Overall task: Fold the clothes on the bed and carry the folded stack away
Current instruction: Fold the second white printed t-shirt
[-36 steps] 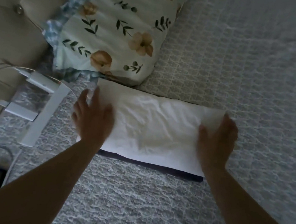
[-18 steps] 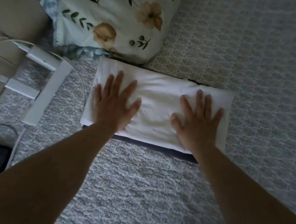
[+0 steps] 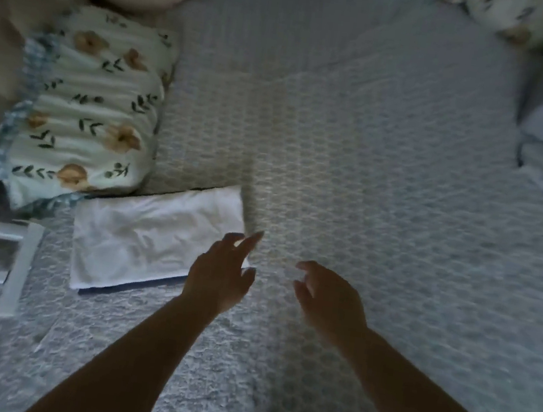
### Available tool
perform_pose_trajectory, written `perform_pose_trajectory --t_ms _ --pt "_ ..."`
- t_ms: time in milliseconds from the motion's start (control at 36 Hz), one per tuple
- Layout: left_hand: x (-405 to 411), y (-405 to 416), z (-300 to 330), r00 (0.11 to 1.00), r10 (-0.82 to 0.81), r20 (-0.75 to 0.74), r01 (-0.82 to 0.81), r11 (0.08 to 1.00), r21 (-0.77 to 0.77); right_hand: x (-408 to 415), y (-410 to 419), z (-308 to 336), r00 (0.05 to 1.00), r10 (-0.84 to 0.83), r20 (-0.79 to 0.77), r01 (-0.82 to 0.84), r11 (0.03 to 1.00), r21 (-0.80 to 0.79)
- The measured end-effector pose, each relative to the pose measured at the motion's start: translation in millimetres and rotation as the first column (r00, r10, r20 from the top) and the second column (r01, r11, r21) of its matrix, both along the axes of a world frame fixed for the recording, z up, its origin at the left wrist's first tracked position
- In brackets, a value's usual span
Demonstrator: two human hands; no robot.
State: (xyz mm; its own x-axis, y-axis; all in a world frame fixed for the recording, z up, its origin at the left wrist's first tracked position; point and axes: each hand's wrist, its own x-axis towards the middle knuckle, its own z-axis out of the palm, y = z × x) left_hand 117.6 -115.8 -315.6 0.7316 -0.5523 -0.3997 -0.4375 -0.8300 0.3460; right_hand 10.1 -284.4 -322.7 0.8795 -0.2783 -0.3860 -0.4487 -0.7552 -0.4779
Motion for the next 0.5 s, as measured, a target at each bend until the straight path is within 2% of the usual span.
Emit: perform_pose_trajectory --t_ms 56,139,222,306,500 --pt "-19.5 -45.3 19.5 0.995 -0.102 0.003 0.102 0.995 0.003 -28.2 -43.7 19.8 0.998 -0.067 0.01 0.067 0.998 -0.015" --pt "-56.0 -120.0 39.3 0.966 -0.247 -0.074 0.252 0.965 0.069 -72.7 -112.8 42.0 0.986 -0.164 -0.021 0.163 0.985 -0.046" --pt "-97.3 -199.8 53.2 0.934 -0.337 -0.116 0.348 0.933 0.094 -120.7 -186.1 56.3 0.964 -0.256 -0.067 0.254 0.966 -0.044" --pt "-141.3 -279.3 64.3 0.928 -0.36 -0.098 0.368 0.927 0.077 -172.0 -255.0 66.7 0.938 -0.332 -0.098 0.327 0.943 -0.058" --pt "-247.2 -456.9 71.1 0.925 -0.375 -0.061 0.375 0.927 -0.027 -271.6 -392.1 80.1 0.928 -0.359 -0.095 0.348 0.93 -0.117"
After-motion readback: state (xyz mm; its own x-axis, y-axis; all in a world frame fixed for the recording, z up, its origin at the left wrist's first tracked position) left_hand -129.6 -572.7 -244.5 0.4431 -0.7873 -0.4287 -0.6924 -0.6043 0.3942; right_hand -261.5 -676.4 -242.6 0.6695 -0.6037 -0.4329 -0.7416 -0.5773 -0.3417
